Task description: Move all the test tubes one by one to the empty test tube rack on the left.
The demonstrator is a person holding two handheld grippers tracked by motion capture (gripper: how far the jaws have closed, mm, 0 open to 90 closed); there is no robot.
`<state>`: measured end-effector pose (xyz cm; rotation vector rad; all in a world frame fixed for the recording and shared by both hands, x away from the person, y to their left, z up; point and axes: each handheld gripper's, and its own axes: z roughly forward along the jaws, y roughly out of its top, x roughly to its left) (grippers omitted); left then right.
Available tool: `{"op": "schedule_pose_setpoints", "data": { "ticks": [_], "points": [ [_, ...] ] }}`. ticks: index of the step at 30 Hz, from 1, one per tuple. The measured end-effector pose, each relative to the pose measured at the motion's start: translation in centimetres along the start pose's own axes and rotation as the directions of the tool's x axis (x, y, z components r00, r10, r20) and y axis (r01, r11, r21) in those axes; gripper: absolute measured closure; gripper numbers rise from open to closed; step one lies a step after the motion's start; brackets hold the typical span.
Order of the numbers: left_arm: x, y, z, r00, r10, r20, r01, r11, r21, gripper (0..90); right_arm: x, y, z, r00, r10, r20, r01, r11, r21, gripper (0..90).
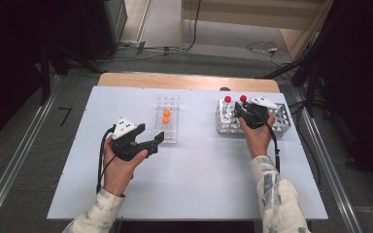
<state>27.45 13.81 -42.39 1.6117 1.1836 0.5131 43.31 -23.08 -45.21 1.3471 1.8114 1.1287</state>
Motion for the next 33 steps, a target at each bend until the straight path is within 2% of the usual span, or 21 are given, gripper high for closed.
{"op": "schedule_pose_setpoints", "data": {
  "ticks": [4,8,13,24,33],
  "points": [
    [0.0,0.0,0.0,1.0000,0.000,0.002,0.000,1.0000,0.001,24.6,0.3,0.2,0.2,0.9999,-0.012,-0.006,0.012,1.000,0.010,69.9],
    [0.0,-0.1,0.0,1.0000,0.001,0.003,-0.001,1.0000,0.003,24.6,0.3,0.4,0.3,0.9999,-0.015,0.005,0.014,1.000,0.012,71.2],
    [0.0,-0.1,0.0,1.0000,0.000,0.004,0.000,1.0000,0.004,24.6,0.1,0.9,-0.2,1.0000,-0.007,0.002,0.007,1.000,-0.010,71.2],
    [-0.1,-0.1,-0.1,0.9999,-0.001,0.011,0.001,1.0000,0.003,23.7,0.1,4.0,-3.6,0.9999,-0.010,0.006,0.011,0.996,-0.085,71.2],
    [-0.5,-0.2,-0.1,0.9999,0.008,0.011,-0.008,1.0000,0.003,23.8,0.8,3.2,-6.4,0.9995,-0.023,-0.023,0.021,0.996,-0.084,71.2]
  ]
}}
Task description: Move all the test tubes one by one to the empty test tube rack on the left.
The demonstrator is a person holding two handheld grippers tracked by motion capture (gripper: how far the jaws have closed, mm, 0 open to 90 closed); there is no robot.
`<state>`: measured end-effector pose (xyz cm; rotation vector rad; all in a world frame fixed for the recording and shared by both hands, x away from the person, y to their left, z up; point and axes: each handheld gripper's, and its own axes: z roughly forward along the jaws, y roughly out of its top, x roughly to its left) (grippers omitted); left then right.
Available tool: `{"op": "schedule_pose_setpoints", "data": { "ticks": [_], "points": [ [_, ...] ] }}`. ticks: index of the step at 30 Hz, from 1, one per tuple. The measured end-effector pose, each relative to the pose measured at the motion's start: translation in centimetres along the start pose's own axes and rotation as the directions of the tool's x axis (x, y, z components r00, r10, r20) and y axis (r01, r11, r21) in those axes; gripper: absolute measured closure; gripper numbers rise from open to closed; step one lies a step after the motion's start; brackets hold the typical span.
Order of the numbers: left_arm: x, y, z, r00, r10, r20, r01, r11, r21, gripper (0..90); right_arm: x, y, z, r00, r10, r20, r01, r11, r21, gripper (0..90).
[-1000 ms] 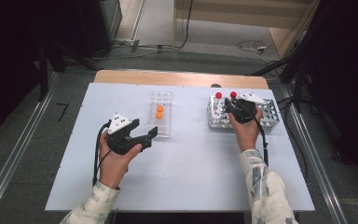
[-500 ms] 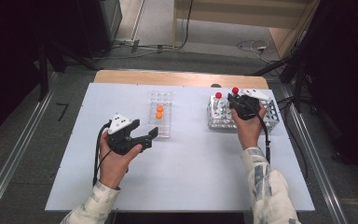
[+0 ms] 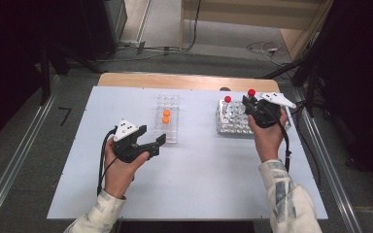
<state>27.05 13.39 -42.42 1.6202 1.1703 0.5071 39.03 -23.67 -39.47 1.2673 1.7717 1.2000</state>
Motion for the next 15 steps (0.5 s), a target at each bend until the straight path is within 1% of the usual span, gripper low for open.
{"op": "schedule_pose_setpoints", "data": {
  "ticks": [5,8,10,12,14,15],
  "points": [
    [-0.1,-0.1,0.1,0.9999,0.010,-0.008,-0.010,0.9999,0.005,23.9,0.8,-1.4,-1.2,0.9993,-0.013,-0.036,0.014,1.000,0.018,71.2],
    [-0.3,-0.3,0.3,0.9999,0.015,-0.007,-0.015,0.9998,0.009,24.0,1.3,-2.3,-2.1,0.9976,-0.011,-0.068,0.011,1.000,0.002,71.2],
    [-0.4,-0.3,0.3,0.9999,0.016,-0.004,-0.016,0.9998,0.009,24.0,1.8,-2.7,-2.6,0.9965,-0.025,-0.080,0.024,1.000,-0.003,71.2],
    [-0.6,-0.3,0.4,0.9998,0.018,-0.002,-0.018,0.9998,0.007,24.0,2.2,-2.9,-2.9,0.9952,-0.036,-0.091,0.035,0.999,-0.008,71.2],
    [-0.7,-0.3,0.4,0.9998,0.019,-0.002,-0.019,0.9998,0.007,24.0,2.4,-2.8,-3.0,0.9948,-0.046,-0.091,0.044,0.999,-0.017,71.2],
    [-0.7,-0.3,0.4,0.9998,0.020,-0.003,-0.020,0.9998,0.007,24.0,2.4,-2.7,-3.1,0.9948,-0.042,-0.093,0.040,0.999,-0.019,71.2]
  ]
}}
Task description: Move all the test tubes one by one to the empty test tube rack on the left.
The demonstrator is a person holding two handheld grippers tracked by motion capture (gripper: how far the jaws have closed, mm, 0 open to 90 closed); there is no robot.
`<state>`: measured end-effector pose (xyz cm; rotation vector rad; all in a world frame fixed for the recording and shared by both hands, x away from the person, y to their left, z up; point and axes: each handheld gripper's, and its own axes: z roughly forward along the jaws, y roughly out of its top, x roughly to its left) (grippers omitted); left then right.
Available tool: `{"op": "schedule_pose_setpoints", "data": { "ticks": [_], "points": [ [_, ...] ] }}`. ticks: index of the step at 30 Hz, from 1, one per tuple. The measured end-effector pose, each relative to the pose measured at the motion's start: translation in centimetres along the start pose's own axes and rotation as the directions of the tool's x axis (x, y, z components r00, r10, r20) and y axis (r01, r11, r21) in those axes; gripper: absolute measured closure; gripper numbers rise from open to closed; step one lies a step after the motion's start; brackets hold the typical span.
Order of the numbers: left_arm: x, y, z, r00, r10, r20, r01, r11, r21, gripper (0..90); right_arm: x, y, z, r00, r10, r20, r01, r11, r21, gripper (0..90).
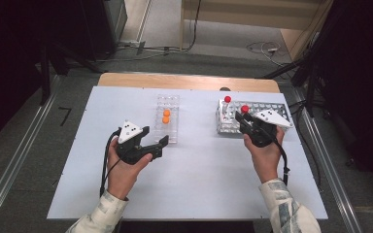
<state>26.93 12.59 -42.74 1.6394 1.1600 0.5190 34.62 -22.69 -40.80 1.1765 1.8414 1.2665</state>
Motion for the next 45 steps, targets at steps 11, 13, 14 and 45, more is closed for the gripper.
{"op": "schedule_pose_setpoints", "data": {
  "ticks": [11,13,14,45],
  "points": [
    [-0.1,0.0,-0.2,1.0000,0.000,0.002,0.000,1.0000,-0.007,24.2,1.5,0.2,-0.6,0.9983,-0.015,-0.056,0.015,1.000,0.000,71.2],
    [-0.2,0.0,-0.2,1.0000,0.004,0.001,-0.004,1.0000,-0.003,24.3,2.0,0.2,-0.7,0.9976,-0.016,-0.068,0.016,1.000,0.001,71.2],
    [-0.2,0.0,-0.2,1.0000,0.004,0.003,-0.004,1.0000,-0.004,24.3,2.2,0.2,-0.6,0.9971,-0.022,-0.072,0.022,1.000,0.000,71.2],
    [-2.7,0.5,-0.7,0.9903,0.071,0.120,-0.061,0.9946,-0.083,38.4,13.1,-2.7,1.4,0.9359,-0.128,-0.328,0.156,0.986,0.061,71.2]
  ]
}}
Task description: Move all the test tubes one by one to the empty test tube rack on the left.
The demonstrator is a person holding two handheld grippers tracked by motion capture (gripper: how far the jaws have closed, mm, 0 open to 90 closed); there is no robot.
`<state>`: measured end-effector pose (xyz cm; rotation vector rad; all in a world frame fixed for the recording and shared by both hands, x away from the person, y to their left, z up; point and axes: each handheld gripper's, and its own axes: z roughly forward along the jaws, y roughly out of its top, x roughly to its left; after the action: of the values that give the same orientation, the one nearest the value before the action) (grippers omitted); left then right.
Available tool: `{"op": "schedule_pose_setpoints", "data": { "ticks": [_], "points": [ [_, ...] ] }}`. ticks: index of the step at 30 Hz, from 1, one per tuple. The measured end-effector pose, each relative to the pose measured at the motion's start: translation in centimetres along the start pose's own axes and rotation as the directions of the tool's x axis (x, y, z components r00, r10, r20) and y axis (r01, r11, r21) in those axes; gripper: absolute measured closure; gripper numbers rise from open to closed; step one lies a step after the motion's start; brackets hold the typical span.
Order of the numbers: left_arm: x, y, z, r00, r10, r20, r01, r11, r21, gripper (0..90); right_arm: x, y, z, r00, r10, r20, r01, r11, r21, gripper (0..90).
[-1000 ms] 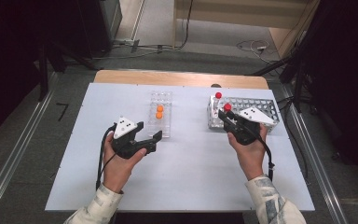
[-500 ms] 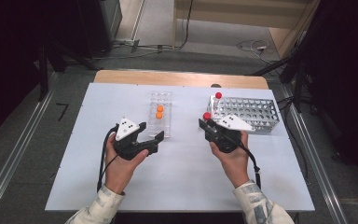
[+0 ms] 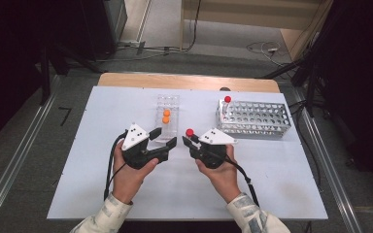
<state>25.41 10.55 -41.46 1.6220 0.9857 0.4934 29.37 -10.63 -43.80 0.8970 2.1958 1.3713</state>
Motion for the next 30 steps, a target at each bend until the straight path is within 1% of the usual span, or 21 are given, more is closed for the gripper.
{"op": "schedule_pose_setpoints", "data": {
  "ticks": [5,8,11,16,21,25,28,30],
  "points": [
    [-0.6,0.0,0.3,0.9996,0.022,0.019,-0.022,0.9997,0.015,45.4,1.5,0.1,1.0,0.9993,-0.021,-0.032,0.022,1.000,0.020,71.2],
    [-0.6,-0.2,0.6,0.9994,0.031,0.014,-0.031,0.9992,0.026,48.5,2.2,0.2,1.4,0.9981,-0.038,-0.049,0.039,0.999,0.018,71.2],
    [-0.5,-0.3,0.7,0.9992,0.040,0.007,-0.040,0.9985,0.036,52.7,2.7,0.2,1.6,0.9974,-0.041,-0.059,0.043,0.999,0.020,71.2],
    [-0.3,-0.5,0.8,0.9987,0.050,-0.006,-0.050,0.9977,0.046,59.9,3.0,0.3,1.6,0.9969,-0.045,-0.065,0.047,0.999,0.020,71.2],
    [-0.4,-0.6,0.9,0.9979,0.064,0.001,-0.064,0.9966,0.053,69.1,3.1,0.3,1.6,0.9968,-0.046,-0.065,0.047,0.999,0.020,71.2],
    [-0.3,-0.7,0.9,0.9973,0.073,-0.006,-0.072,0.9960,0.053,70.5,3.1,0.3,1.7,0.9968,-0.044,-0.067,0.045,0.999,0.024,70.8],
    [-0.3,-0.7,0.9,0.9973,0.072,-0.013,-0.072,0.9960,0.053,70.6,3.1,0.3,1.6,0.9968,-0.038,-0.070,0.040,0.999,0.020,66.5],
    [-0.2,-0.6,0.8,0.9975,0.068,-0.017,-0.067,0.9964,0.051,70.6,3.0,0.3,1.6,0.9970,-0.033,-0.071,0.034,0.999,0.019,59.5]
  ]
}}
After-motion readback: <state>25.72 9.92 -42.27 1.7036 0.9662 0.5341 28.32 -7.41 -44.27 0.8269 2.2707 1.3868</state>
